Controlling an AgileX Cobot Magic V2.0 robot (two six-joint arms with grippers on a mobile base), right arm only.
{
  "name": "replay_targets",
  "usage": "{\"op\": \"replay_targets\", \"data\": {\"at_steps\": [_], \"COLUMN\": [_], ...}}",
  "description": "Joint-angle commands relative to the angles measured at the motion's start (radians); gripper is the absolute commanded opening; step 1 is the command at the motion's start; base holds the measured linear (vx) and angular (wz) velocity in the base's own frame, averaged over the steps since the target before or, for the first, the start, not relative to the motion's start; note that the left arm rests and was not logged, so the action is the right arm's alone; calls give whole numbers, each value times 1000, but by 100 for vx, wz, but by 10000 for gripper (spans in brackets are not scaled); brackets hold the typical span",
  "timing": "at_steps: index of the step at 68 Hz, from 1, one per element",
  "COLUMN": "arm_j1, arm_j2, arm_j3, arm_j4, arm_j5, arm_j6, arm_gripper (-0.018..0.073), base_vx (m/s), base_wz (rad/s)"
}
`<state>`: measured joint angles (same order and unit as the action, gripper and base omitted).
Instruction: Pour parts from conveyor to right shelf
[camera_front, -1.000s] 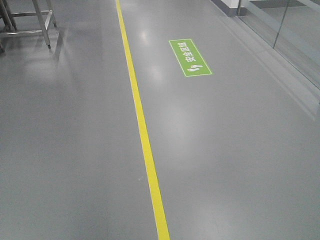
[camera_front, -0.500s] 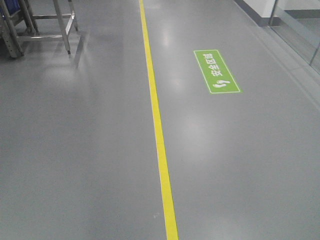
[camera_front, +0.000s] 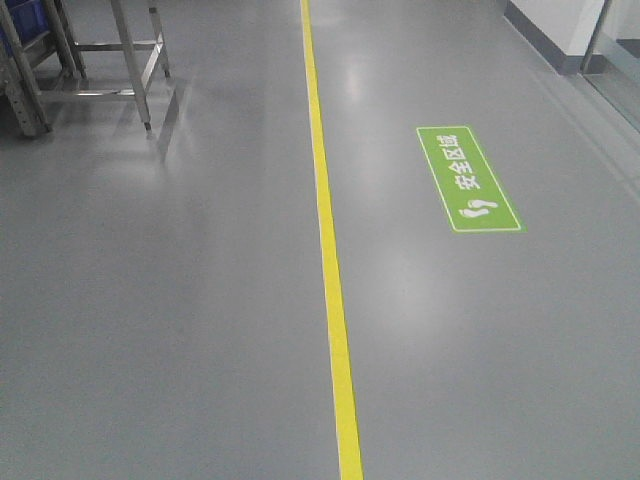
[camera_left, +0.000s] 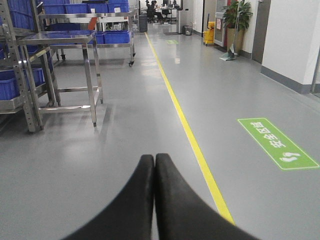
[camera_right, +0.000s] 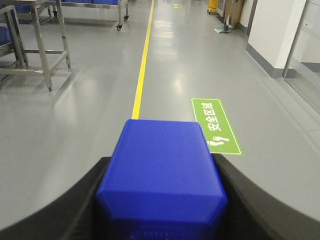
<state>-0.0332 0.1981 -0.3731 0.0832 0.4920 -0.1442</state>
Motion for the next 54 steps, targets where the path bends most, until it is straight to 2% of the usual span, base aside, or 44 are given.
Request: {"op": "replay_targets", "data": {"at_steps": [1,54], "arm_j1": [-6,-6], "arm_j2": [12,12], "arm_j3": [-27,-27], "arm_j4": [2,2], "arm_j5": [-76,-78], "arm_j6": [-6,-6], "arm_gripper": [-6,-6], "base_vx": [59,65], "base_wz": [3,3]}}
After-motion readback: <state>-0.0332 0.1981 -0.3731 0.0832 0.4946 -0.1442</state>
